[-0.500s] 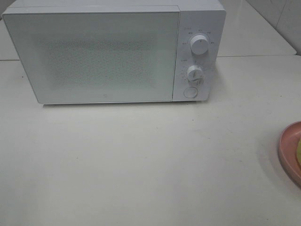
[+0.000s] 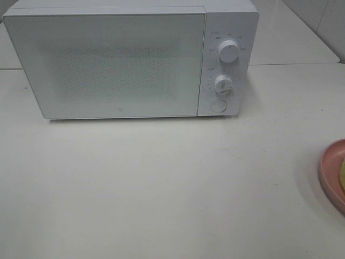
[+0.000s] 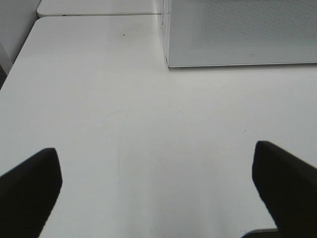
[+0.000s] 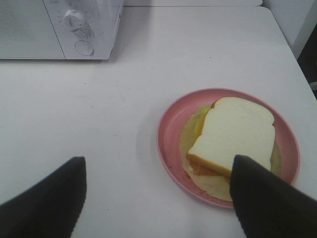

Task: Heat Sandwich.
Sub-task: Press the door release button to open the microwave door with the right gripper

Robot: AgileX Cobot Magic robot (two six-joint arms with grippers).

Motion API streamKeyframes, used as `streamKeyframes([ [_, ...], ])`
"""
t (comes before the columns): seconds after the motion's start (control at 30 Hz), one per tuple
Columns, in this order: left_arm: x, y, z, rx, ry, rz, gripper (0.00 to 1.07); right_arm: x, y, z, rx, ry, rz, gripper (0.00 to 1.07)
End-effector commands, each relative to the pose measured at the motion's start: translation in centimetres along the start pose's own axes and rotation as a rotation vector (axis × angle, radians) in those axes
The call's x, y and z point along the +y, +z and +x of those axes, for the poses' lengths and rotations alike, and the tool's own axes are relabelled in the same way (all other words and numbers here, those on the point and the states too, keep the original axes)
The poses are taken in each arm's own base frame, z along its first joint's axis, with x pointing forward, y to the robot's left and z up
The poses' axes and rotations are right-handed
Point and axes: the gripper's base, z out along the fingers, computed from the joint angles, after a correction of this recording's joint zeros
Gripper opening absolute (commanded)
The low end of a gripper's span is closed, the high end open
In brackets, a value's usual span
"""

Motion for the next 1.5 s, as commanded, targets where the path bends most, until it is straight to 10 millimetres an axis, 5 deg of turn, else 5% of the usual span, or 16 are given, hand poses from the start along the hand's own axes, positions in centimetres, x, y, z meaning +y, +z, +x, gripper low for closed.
streamKeyframes([
  [0.03,-0.1,-0.3,0.2,-0.026,-0.003,0.001,1.01,0.1,-0.8,-0.7,-0.048,0.001,0.000,0.76],
  [0.53,-0.1,-0.3,0.2,-0.026,-0.003,0.001,1.01,0.2,2.3,-4.6,-0.042,-0.001,-0.001,0.76],
  [0.83,-0.1,-0.3,0.2,-0.026,-0.003,0.001,1.01,0.3,7.3,-5.7,-0.059,-0.004,-0.004,0.76],
  [1.5,-0.1,-0.3,0.2,-0.026,-0.003,0.001,1.01,0.5,14.9,-7.3,-0.082,-0.001,-0.010,0.76],
])
